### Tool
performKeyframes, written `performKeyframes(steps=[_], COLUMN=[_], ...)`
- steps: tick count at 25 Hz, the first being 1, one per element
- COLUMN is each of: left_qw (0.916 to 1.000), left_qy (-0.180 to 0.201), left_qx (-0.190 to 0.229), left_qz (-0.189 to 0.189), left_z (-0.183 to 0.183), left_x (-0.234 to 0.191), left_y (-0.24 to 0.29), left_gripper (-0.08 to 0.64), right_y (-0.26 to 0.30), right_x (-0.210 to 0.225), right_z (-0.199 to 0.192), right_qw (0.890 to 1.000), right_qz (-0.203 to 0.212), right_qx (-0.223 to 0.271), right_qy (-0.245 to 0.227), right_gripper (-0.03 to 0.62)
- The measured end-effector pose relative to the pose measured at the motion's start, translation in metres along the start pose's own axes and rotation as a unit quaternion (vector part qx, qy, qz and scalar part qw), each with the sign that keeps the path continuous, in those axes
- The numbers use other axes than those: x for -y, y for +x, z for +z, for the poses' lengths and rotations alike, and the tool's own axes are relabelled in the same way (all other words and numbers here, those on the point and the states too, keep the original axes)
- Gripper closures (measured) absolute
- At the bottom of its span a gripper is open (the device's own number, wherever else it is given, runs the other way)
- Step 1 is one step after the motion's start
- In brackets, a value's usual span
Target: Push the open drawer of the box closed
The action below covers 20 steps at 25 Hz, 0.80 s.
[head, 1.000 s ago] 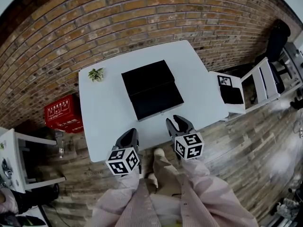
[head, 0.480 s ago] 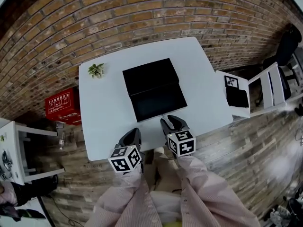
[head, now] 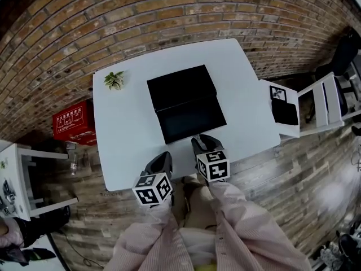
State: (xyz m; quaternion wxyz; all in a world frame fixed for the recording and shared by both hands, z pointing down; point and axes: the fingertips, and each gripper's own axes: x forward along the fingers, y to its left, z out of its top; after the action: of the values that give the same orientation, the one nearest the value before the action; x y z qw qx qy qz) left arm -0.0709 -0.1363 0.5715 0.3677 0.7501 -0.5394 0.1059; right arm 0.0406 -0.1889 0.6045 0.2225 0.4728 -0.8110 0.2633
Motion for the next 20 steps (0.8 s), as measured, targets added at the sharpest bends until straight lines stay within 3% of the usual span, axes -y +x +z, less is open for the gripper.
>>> performKeyframes(steps=[4,7,20], left_qw=[0.9999,0.9998,0.9997], left_qy=[0.001,0.001,0.001], left_qx=[-0.010,-0.015,-0.019], left_qz=[-0.009,-0.011,-0.017], left_z=[-0.002,-0.003,0.004], left_x=[0.001,-0.002,-0.009], left_y=[0.001,0.001,0.005], left_gripper=[0.566,0.566,0.566], right_y=[0.002,0.003,0.002], right_x=[0.001,0.003,0.000], right_z=[-0.001,-0.002,0.002], right_qw=[1.000,1.000,0.999], right_qz=[-0.016,-0.028,-0.039], right_qx=[-0.010,-0.013,-0.014], right_qy=[0.003,0.001,0.011], right_gripper=[0.480,0.515,0.517])
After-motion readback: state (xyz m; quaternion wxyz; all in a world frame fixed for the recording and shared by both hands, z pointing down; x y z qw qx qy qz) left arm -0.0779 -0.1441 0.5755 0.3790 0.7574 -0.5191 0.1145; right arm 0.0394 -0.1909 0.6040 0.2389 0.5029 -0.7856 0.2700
